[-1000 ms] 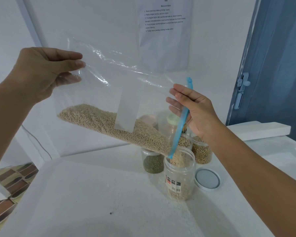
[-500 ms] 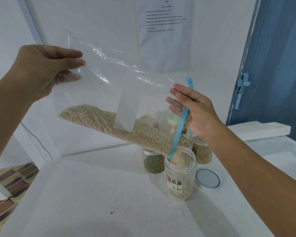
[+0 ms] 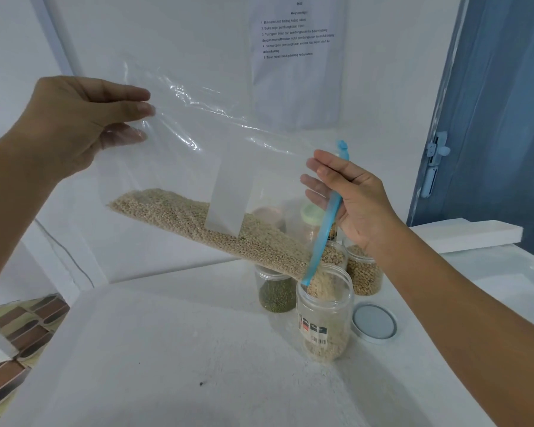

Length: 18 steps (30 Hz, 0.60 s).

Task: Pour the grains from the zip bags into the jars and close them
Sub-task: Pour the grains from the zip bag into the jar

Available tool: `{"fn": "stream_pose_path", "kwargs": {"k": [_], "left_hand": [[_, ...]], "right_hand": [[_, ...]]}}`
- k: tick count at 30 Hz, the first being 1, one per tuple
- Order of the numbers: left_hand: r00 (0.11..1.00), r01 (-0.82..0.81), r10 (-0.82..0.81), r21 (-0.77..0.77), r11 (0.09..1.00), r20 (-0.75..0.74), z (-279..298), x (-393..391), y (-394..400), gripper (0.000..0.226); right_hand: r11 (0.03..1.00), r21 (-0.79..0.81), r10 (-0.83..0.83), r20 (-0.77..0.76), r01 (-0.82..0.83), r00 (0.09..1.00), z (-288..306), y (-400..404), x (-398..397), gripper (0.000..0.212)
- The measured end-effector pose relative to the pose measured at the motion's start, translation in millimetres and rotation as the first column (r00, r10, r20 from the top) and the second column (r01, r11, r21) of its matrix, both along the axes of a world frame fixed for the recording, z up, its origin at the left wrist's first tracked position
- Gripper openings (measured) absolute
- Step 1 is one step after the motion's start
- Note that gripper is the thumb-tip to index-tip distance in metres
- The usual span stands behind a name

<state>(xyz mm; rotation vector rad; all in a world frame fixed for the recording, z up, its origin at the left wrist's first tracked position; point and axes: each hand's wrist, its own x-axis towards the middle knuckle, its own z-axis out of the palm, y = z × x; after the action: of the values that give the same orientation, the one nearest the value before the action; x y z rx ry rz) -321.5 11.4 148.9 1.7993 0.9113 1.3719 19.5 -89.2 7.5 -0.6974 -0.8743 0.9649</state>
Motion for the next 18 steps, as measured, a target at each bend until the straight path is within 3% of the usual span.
{"fn": "stream_pose_path", "kwargs": {"k": [18], "left_hand": [[1.0,0.006,-0.006,-0.005,1.0,0.026,-5.8,4.3,0.4,0.019]], "right_hand": [[1.0,-0.022,-0.021,-0.014,0.02,1.0,-3.5,-1.8,0.7,0.027]]}}
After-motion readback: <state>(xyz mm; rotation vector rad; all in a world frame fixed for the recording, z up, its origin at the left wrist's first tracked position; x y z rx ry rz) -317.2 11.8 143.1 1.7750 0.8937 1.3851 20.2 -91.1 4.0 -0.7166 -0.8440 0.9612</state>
